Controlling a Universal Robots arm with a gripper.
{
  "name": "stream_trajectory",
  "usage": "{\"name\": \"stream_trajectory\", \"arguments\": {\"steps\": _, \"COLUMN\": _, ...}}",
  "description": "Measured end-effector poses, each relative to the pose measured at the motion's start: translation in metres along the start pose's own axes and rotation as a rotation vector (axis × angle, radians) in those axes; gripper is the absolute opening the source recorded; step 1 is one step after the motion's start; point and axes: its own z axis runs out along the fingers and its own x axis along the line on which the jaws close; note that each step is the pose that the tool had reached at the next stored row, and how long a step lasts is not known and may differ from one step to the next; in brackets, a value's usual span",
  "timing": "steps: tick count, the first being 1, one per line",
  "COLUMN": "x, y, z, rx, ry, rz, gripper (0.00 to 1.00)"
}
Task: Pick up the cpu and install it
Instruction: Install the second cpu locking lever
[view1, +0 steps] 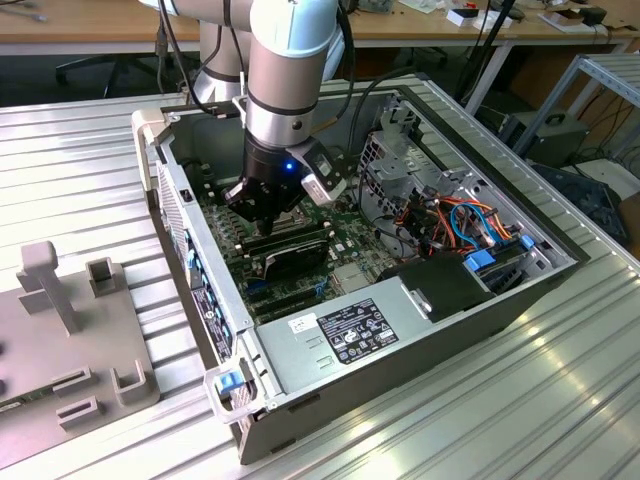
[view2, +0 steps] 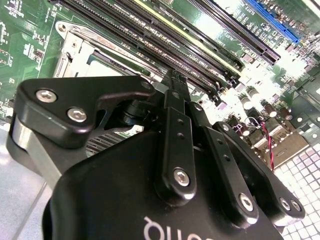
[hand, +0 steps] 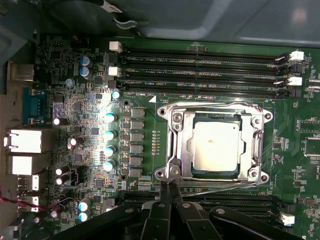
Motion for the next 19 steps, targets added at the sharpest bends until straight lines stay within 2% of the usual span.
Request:
{"name": "stream_trajectory", "arguments": {"steps": 11, "x": 0.0019, "y": 0.0, "z": 0.0009, "rx": 0.0001, "ry": 0.0, "rz": 0.0, "gripper": 0.11}}
{"name": "stream_trajectory", "arguments": {"steps": 19, "x": 0.0018, "y": 0.0023, "z": 0.0046, "rx": -0.0004, "ry": -0.0002, "rz": 0.0, "gripper": 0.11}}
